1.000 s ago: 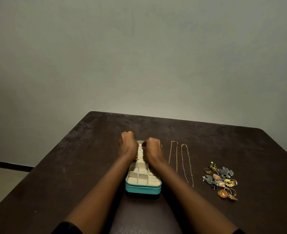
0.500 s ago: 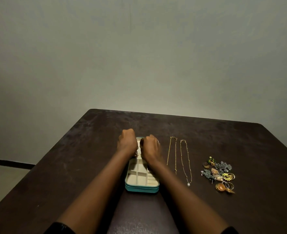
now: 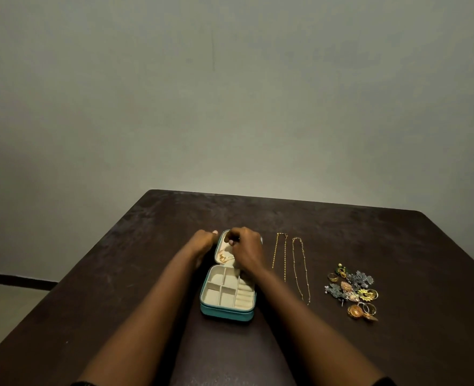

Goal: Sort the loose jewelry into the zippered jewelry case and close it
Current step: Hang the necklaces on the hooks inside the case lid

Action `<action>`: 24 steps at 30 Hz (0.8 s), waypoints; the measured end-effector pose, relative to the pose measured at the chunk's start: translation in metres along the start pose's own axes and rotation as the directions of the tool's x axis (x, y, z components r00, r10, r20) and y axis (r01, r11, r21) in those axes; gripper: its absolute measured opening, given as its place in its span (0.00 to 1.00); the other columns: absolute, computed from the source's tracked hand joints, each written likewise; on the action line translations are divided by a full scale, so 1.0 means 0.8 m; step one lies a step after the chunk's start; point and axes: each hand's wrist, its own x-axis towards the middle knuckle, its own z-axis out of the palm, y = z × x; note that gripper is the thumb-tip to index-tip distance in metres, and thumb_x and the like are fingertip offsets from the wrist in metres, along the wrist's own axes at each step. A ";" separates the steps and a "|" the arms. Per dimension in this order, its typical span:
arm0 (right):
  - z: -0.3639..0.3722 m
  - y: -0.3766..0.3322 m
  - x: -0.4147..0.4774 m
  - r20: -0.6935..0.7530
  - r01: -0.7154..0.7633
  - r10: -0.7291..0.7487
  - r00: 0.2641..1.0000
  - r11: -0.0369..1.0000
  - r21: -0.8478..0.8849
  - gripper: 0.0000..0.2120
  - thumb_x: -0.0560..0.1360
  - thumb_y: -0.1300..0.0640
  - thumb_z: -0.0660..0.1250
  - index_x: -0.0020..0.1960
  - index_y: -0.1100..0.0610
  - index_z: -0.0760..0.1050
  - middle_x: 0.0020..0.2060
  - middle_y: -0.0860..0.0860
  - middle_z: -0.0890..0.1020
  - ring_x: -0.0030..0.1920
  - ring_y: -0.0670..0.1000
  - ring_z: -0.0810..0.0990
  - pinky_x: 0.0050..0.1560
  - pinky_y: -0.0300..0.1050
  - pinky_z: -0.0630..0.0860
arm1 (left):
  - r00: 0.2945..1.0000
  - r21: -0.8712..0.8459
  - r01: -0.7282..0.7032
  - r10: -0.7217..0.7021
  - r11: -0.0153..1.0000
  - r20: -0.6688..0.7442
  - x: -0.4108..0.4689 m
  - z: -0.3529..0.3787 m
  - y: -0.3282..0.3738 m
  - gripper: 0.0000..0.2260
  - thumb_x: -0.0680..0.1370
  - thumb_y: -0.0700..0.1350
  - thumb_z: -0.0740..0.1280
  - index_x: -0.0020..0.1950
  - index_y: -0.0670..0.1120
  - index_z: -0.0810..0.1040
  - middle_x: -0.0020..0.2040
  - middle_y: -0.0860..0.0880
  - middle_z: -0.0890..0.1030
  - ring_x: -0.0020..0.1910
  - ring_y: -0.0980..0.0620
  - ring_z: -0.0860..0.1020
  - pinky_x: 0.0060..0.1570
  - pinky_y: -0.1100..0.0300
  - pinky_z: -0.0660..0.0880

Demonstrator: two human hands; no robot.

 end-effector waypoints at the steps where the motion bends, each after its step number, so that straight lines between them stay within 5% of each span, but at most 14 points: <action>1: -0.002 -0.001 0.000 -0.004 0.003 -0.003 1.000 1.000 0.018 0.10 0.71 0.69 0.62 0.46 0.61 0.81 0.46 0.58 0.82 0.49 0.54 0.79 0.45 0.41 0.69 | 0.999 -0.068 0.019 -0.017 0.998 0.028 -0.003 0.000 0.001 0.13 0.81 0.40 0.58 0.55 0.32 0.75 0.42 0.39 0.78 0.39 0.45 0.77 0.42 0.55 0.73; 8: -0.020 -0.008 -0.006 -0.039 -0.039 0.047 0.998 0.979 0.199 0.07 0.72 0.67 0.66 0.47 0.62 0.82 0.43 0.59 0.85 0.39 0.49 0.79 0.46 0.43 0.77 | 0.992 -0.312 0.046 -0.006 0.949 0.126 -0.023 0.002 0.006 0.11 0.81 0.35 0.54 0.45 0.36 0.74 0.39 0.40 0.76 0.37 0.45 0.76 0.40 0.52 0.74; 14: -0.034 -0.014 -0.022 -0.220 0.121 -0.092 0.971 0.985 0.122 0.09 0.72 0.68 0.64 0.48 0.62 0.81 0.45 0.58 0.84 0.46 0.55 0.81 0.46 0.42 0.73 | 0.969 -0.573 -0.047 0.177 0.818 0.173 -0.039 0.003 -0.008 0.13 0.81 0.34 0.53 0.62 0.41 0.73 0.46 0.41 0.79 0.43 0.46 0.79 0.40 0.54 0.80; 24: -0.045 0.009 -0.068 -0.503 0.179 -0.126 0.855 0.982 0.058 0.12 0.72 0.68 0.66 0.54 0.61 0.79 0.48 0.58 0.78 0.44 0.56 0.78 0.41 0.42 0.71 | 0.964 -0.707 -0.085 0.237 0.702 0.119 -0.064 0.016 -0.025 0.17 0.81 0.34 0.54 0.68 0.42 0.70 0.51 0.41 0.80 0.48 0.46 0.79 0.41 0.54 0.81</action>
